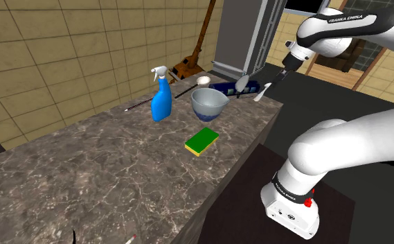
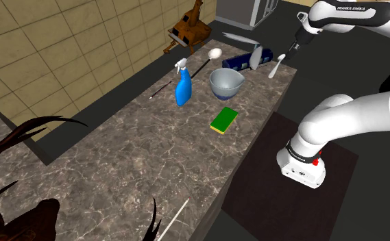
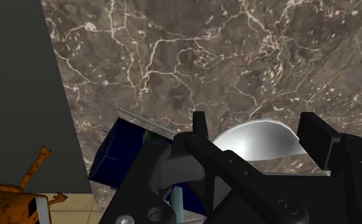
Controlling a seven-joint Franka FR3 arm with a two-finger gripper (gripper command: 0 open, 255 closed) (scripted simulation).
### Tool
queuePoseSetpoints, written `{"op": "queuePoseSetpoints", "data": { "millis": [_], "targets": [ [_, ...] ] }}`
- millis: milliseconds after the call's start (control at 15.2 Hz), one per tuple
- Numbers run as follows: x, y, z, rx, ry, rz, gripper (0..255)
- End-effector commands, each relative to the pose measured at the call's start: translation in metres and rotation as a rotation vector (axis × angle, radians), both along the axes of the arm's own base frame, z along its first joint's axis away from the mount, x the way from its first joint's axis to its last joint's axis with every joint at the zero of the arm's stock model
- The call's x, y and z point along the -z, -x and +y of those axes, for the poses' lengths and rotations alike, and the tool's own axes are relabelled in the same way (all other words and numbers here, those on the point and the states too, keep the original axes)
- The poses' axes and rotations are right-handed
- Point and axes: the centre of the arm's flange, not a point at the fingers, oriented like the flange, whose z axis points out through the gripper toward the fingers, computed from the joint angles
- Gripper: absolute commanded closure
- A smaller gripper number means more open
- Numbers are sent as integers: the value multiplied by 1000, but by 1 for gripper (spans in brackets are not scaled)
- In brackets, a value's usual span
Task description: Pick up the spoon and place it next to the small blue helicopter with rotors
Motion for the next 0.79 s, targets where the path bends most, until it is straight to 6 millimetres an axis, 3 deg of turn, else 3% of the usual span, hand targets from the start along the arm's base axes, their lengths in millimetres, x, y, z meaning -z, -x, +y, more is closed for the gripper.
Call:
{"op": "queuePoseSetpoints", "data": {
  "millis": [0, 726],
  "targets": [
    [10, 1, 0, 0, 0, 0, 255],
    [68, 1, 0, 0, 0, 0, 255]
  ]
}}
